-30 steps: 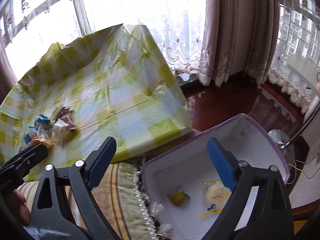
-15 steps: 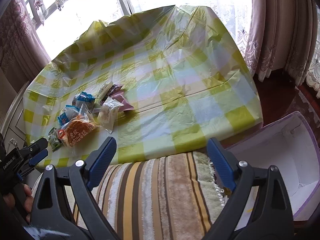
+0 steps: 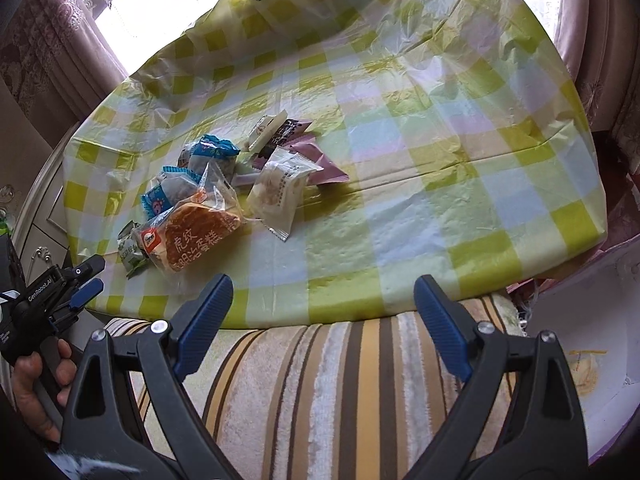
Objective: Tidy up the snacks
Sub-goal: 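Move both grippers back over the snack pile on the table, then grasp the white-green printed packet with the left gripper while the right grasps a white pastry packet, then carry the white-green packet with the left gripper while the right carries the pastry packet to the box, then open both grippers to drop both packets into the box, then move both grippers back over the snack pile on the table, then grasp the orange-labelled bread bag with the right gripper while the left grasps the green-gold garlic packet, then carry the garlic packet with the left gripper while the right carries the bread bag over the box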
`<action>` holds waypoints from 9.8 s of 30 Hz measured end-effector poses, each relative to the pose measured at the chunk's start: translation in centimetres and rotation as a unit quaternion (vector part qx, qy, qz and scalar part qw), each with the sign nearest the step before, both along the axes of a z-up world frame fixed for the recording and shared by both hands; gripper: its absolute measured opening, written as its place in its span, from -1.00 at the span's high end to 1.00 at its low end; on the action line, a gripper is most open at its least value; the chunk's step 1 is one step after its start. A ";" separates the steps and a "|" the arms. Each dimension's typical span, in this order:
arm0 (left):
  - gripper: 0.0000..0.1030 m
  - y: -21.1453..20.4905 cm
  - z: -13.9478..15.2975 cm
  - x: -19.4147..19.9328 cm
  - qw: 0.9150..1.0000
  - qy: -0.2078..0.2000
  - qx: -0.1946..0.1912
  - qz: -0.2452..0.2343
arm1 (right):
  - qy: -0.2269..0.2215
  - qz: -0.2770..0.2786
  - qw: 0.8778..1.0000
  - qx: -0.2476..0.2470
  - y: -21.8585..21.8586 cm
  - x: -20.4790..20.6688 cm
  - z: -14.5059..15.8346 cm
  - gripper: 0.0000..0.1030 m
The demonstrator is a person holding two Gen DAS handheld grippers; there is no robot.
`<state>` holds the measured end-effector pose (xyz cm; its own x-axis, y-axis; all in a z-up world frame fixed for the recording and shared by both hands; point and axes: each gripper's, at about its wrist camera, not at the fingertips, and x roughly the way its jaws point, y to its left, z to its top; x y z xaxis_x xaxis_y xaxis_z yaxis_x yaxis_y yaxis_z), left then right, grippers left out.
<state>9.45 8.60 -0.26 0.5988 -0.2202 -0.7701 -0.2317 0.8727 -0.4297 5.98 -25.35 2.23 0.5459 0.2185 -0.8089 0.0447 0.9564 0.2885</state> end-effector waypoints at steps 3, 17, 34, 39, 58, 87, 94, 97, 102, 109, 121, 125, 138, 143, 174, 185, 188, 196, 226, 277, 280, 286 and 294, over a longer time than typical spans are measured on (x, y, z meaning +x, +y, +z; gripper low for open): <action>-0.17 0.5 -0.6 1.3 1.000 0.014 0.016 0.004 | 0.010 0.001 1.000 0.002 0.6 1.1 -0.5 -0.81; 0.09 0.7 -3.8 6.6 0.995 0.070 0.069 -0.004 | 0.027 -0.022 0.999 0.014 2.5 7.1 -2.4 -0.78; 0.30 0.3 -3.0 5.5 0.995 0.029 0.096 0.007 | 0.036 -0.059 0.998 0.007 4.9 12.6 -4.6 0.03; 0.30 0.5 -2.3 4.8 0.995 0.012 0.094 0.018 | 0.036 -0.056 0.998 0.009 4.9 12.2 -4.7 0.07; 0.31 -1.9 2.0 2.1 0.993 -0.045 0.110 0.016 | 0.004 -0.051 0.998 0.045 1.8 7.6 -1.6 0.08; 0.31 -21.9 4.7 -0.1 0.965 -0.064 0.065 -0.246 | -0.021 -0.132 0.991 0.026 -12.0 -2.2 2.0 0.09; 0.31 -27.9 4.3 -0.9 0.942 -0.049 0.045 -0.328 | -0.018 -0.168 0.984 -0.051 -15.5 -4.9 2.2 0.09; 0.31 -30.7 4.1 -1.6 0.929 -0.043 0.042 -0.364 | -0.010 -0.186 0.978 -0.089 -16.8 -6.0 2.0 0.09; 0.31 -34.9 3.6 -2.9 0.906 -0.033 0.038 -0.420 | 0.003 -0.220 0.968 -0.123 -19.3 -7.6 1.5 0.09; 0.31 -38.4 2.9 -4.0 0.886 -0.019 0.035 -0.462 | 0.011 -0.254 0.956 -0.146 -21.7 -9.0 1.4 0.09; 0.27 -41.2 2.0 -4.8 0.864 0.003 0.013 -0.503 | 0.029 -0.281 0.945 -0.166 -22.6 -9.2 0.8 -0.02; 0.12 -41.1 1.7 -4.4 0.867 0.013 0.006 -0.498 | 0.029 -0.284 0.943 -0.171 -22.4 -9.3 1.0 -0.17; 0.05 -37.3 2.2 -3.3 0.893 -0.002 0.014 -0.449 | 0.015 -0.252 0.951 -0.178 -19.9 -7.9 2.0 -0.38; 0.05 -35.2 2.4 -2.7 0.905 -0.007 0.012 -0.426 | 0.008 -0.227 0.959 -0.169 -18.0 -6.9 2.4 -0.40; 0.05 -10.5 0.5 -1.0 0.987 0.019 -0.055 -0.149 | 0.058 -0.017 0.998 0.011 -2.6 -1.5 -0.1 -0.67; 0.03 -3.3 -1.3 0.4 0.996 0.034 -0.050 -0.065 | 0.096 0.002 0.984 0.152 2.7 2.3 -2.5 -0.67; 0.00 -2.3 -1.7 1.2 0.997 0.035 -0.053 -0.052 | 0.105 -0.018 0.975 0.197 3.6 3.5 -3.3 -0.67; -0.03 -0.6 -2.5 1.9 0.996 0.038 -0.075 -0.041 | 0.134 -0.041 0.954 0.266 6.6 6.4 -4.9 -0.68; -0.31 -1.4 -3.2 4.7 0.997 0.049 -0.026 -0.058 | 0.101 0.026 0.990 0.095 12.2 10.8 -4.7 -0.15; 0.20 -12.0 1.7 2.5 0.975 0.010 0.145 -0.170 | -0.024 0.015 1.000 0.010 -0.8 1.3 2.4 0.00; 0.20 -13.8 2.2 2.3 0.972 0.005 0.141 -0.187 | -0.029 -0.001 1.000 0.009 -2.4 0.6 3.0 0.00; 0.20 -18.2 2.9 1.8 0.964 -0.008 0.120 -0.239 | -0.030 -0.037 0.999 -0.001 -6.3 -1.3 3.5 0.00; 0.20 -25.8 3.8 0.3 0.940 -0.026 0.086 -0.328 | -0.014 -0.104 0.994 -0.030 -12.9 -4.5 2.7 0.00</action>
